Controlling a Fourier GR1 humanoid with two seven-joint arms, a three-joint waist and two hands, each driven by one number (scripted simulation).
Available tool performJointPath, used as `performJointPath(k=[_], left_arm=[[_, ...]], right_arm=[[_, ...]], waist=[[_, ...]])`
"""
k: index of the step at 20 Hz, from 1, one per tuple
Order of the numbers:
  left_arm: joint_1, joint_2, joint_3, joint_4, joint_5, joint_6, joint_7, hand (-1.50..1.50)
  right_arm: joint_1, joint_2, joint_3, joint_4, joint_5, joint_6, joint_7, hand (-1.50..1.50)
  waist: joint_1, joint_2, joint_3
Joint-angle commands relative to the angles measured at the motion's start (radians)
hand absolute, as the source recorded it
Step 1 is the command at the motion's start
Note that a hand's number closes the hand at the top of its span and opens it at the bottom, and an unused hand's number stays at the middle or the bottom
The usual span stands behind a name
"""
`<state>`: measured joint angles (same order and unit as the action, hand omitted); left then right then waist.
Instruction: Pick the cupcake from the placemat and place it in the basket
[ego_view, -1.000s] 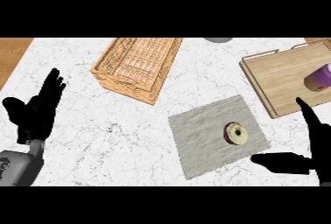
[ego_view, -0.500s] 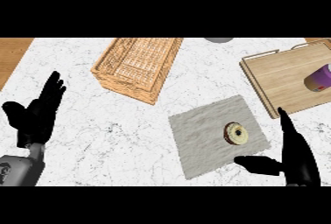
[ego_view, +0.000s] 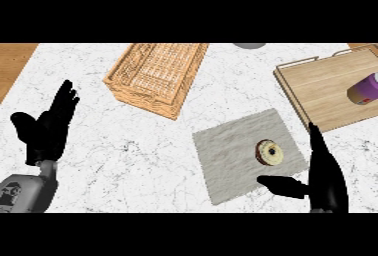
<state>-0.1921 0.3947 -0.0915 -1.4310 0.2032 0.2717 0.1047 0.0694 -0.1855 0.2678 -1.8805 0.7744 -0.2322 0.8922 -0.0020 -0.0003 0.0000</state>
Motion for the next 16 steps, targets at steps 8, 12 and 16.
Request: performJointPath(k=[8,12,16], left_arm=[[-0.024,-0.034,0.089,-0.008,-0.061,-0.091,0.053,0.0],[0.072,-0.082,0.07,-0.09,-0.11,-0.057,0.025,0.0],[0.01,-0.075,0.1,-0.121,-0.123,-0.082,0.118,0.0]], right_arm=[[-0.087,0.095,-0.035,0.149,0.041,0.008,-0.042,-1.5],[-0.077,0.084,-0.071,0.201,0.058,0.009,-0.053,-1.5],[-0.02,0.095,-0.072,0.243,0.066,-0.033,-0.123,-1.5]], waist=[[0.002,0.001,0.0],[0.005,0.0,0.0],[0.002,0.0,0.0]])
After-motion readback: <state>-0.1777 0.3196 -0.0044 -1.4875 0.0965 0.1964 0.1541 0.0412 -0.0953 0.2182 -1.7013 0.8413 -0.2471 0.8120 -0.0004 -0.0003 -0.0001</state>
